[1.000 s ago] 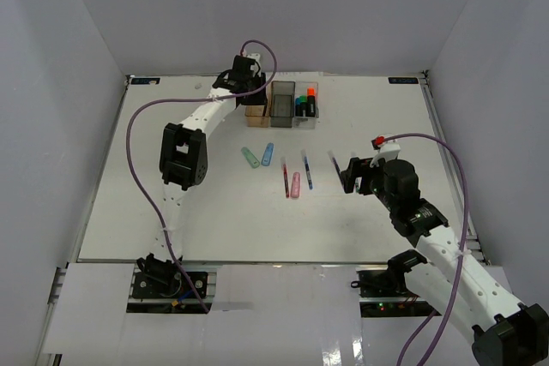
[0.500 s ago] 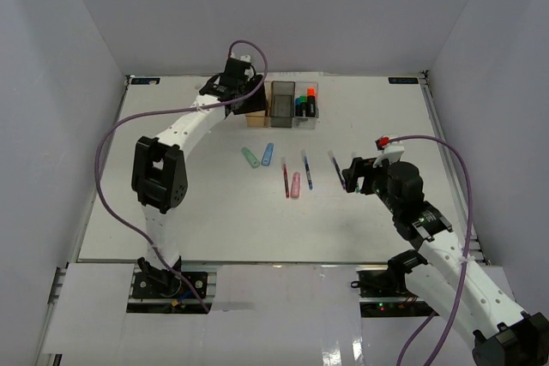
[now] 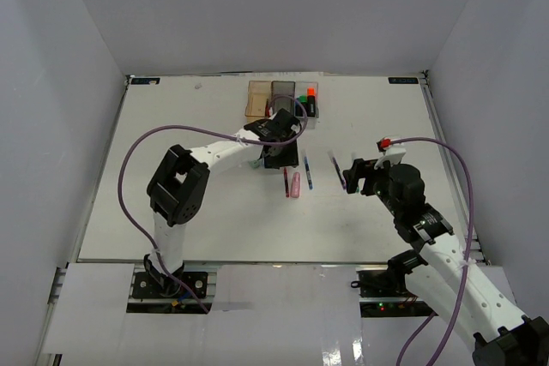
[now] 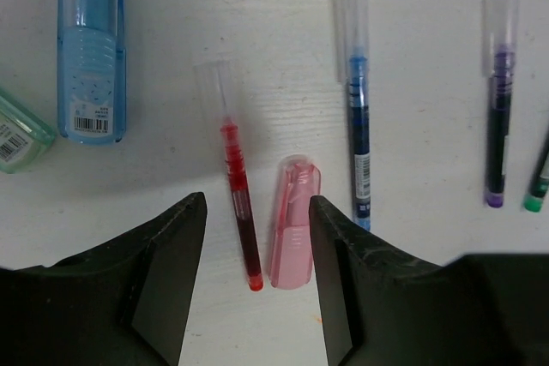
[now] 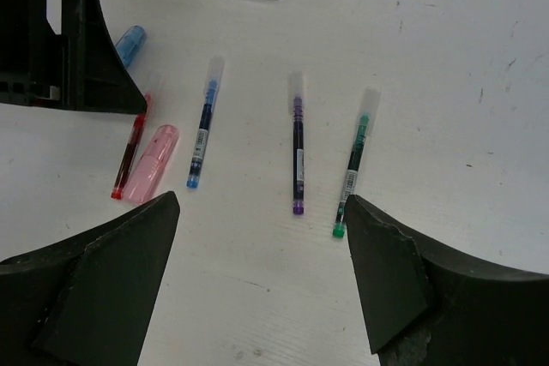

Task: Sort the stationery into containers
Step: Pick up the pen from the center of the board, then place the pen in the storage box, then pick up the pen from the center of the board, then place the pen in the storage box, then pick up the pen from the center of the board.

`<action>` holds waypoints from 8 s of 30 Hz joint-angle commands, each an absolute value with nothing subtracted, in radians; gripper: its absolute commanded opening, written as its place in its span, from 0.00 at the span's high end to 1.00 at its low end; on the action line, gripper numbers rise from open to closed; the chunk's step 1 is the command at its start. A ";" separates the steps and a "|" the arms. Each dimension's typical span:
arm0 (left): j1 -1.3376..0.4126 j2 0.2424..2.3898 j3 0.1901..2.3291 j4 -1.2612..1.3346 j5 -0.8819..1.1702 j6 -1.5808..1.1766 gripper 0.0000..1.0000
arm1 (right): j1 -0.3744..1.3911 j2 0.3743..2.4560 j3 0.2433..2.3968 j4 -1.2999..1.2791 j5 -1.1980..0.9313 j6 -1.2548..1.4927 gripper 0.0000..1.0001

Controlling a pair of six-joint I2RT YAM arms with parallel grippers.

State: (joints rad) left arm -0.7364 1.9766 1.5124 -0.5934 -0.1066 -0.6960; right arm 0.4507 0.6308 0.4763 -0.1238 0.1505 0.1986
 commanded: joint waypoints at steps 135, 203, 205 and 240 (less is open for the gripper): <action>-0.859 1.653 1.298 -0.041 -0.077 -0.845 0.28 | 0.491 0.910 0.551 0.121 -0.115 0.465 0.86; -0.390 2.200 2.034 -0.391 -0.032 -0.224 0.43 | 0.471 1.264 0.653 -0.091 0.250 0.149 0.24; -0.390 2.143 2.005 -0.393 -0.017 -0.262 0.35 | 0.471 1.296 0.673 -0.094 0.249 0.150 0.27; -0.819 1.505 1.133 -0.203 -0.058 -0.799 0.08 | 0.581 1.006 0.543 0.046 0.032 0.406 0.91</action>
